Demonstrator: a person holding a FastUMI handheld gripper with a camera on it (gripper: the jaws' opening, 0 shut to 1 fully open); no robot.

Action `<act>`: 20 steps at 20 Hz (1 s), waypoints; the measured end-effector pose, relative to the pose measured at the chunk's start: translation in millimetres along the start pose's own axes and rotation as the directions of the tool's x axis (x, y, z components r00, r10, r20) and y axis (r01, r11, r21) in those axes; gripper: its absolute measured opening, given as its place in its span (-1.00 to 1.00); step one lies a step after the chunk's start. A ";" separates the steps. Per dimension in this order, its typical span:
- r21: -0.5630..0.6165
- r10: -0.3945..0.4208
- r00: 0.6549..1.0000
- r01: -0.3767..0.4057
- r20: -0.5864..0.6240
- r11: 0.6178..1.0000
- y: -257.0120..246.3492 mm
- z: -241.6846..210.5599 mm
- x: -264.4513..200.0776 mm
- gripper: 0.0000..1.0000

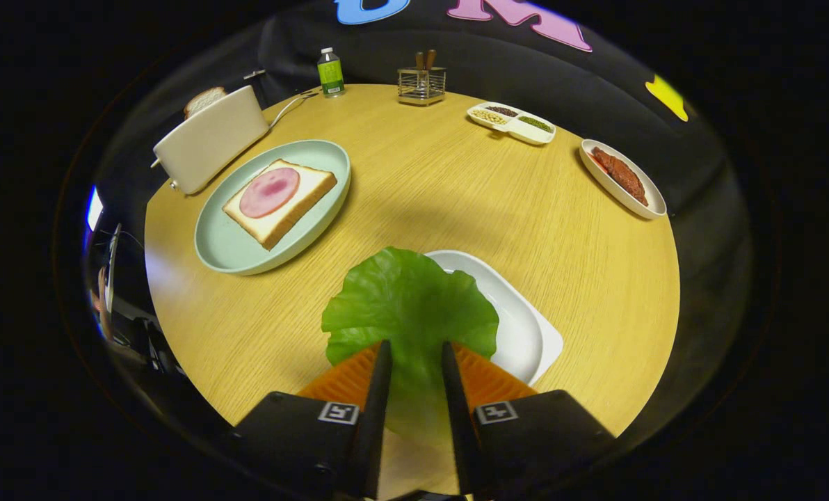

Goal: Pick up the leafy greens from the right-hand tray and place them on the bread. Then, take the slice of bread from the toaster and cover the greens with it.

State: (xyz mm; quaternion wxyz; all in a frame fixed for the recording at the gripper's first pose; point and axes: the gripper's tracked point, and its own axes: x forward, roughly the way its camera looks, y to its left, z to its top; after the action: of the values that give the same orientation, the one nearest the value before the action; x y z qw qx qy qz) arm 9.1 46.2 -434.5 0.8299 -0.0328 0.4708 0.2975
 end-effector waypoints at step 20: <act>0.058 -0.045 0.943 0.027 0.330 0.998 62.3 135.6 -107.3 -0.84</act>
State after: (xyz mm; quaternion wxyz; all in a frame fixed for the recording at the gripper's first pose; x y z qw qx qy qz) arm 39.0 93.0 -259.3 0.9032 0.0311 0.3315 0.2709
